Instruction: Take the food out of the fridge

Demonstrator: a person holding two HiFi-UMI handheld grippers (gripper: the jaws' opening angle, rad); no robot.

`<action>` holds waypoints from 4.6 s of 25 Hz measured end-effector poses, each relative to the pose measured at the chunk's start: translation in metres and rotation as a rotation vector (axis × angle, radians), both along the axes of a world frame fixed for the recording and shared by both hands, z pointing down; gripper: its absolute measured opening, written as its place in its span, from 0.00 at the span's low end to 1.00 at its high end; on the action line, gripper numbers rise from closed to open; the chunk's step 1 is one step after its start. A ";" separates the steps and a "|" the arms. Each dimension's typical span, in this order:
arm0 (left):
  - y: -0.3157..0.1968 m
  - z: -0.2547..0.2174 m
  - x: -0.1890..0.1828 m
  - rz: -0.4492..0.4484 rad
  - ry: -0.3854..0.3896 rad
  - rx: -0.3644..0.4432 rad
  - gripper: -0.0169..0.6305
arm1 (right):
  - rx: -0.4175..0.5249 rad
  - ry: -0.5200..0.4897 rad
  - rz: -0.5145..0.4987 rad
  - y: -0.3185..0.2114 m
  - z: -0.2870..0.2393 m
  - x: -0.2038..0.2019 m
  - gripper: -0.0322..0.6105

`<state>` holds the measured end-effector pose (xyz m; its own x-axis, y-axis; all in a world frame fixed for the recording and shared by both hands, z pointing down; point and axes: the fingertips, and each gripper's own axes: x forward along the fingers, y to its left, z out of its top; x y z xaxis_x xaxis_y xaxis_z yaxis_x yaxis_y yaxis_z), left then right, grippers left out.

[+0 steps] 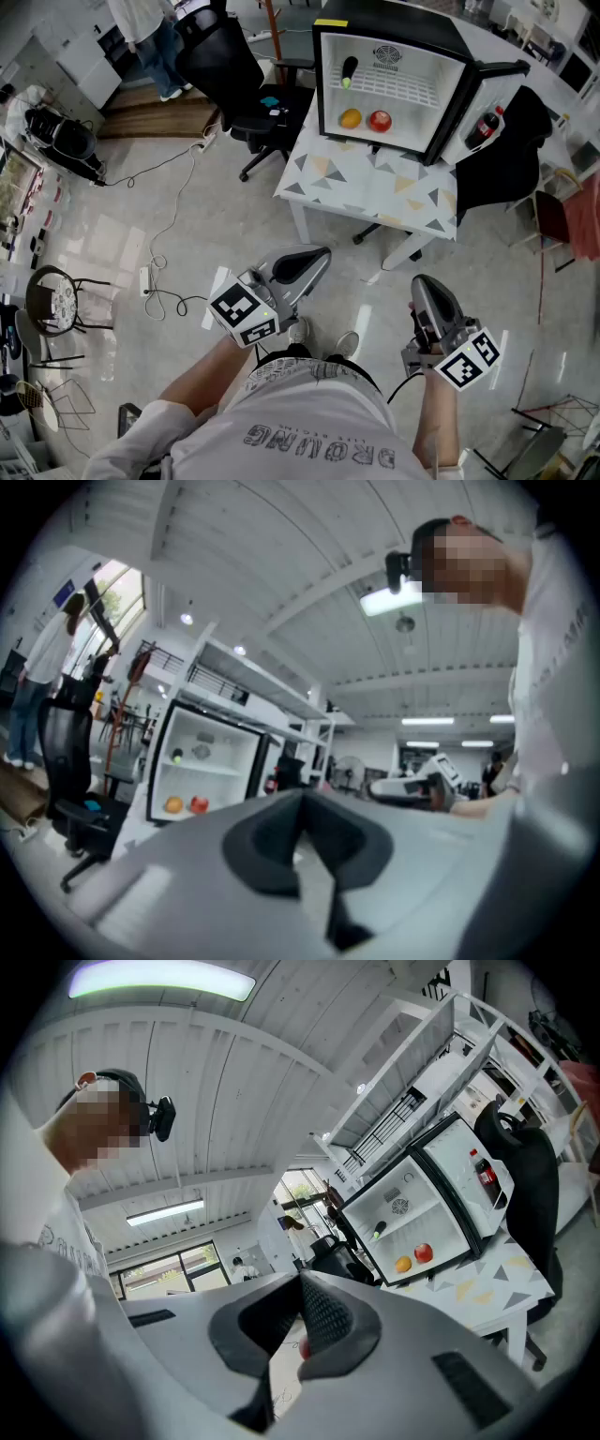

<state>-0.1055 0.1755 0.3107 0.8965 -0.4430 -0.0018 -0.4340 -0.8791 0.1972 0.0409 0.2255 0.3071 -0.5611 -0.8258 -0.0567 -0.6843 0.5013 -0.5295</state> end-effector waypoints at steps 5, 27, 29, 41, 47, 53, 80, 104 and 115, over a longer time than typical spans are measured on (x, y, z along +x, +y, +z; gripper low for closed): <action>-0.001 -0.003 0.001 -0.002 -0.002 0.004 0.04 | 0.000 0.000 -0.002 -0.001 -0.001 0.002 0.03; -0.001 -0.003 0.018 0.017 -0.017 0.019 0.04 | 0.007 0.000 -0.002 -0.005 -0.001 0.014 0.03; 0.000 -0.002 0.020 0.014 -0.015 0.019 0.04 | 0.010 0.000 0.004 -0.004 0.000 0.017 0.03; 0.008 0.007 0.048 -0.011 -0.019 0.001 0.04 | -0.006 -0.008 0.009 -0.003 0.010 0.050 0.03; 0.012 0.011 0.063 -0.028 -0.023 -0.004 0.04 | -0.006 0.004 -0.017 -0.003 0.013 0.062 0.03; 0.013 0.012 0.078 -0.032 -0.025 0.002 0.04 | 0.006 0.002 -0.024 -0.003 0.012 0.077 0.03; -0.023 0.014 0.098 -0.052 -0.023 0.008 0.04 | -0.003 0.006 -0.036 -0.040 0.020 0.097 0.03; -0.153 0.036 0.088 -0.028 -0.025 -0.046 0.04 | -0.062 0.011 -0.029 -0.165 0.041 0.081 0.03; -0.220 0.036 0.080 0.013 -0.018 -0.064 0.04 | -0.076 0.020 0.006 -0.226 0.037 0.069 0.03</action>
<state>-0.0258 -0.0446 0.3469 0.9018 -0.4301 0.0421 -0.4267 -0.8705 0.2454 0.1097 -0.0009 0.3439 -0.5562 -0.8308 0.0177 -0.6981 0.4556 -0.5523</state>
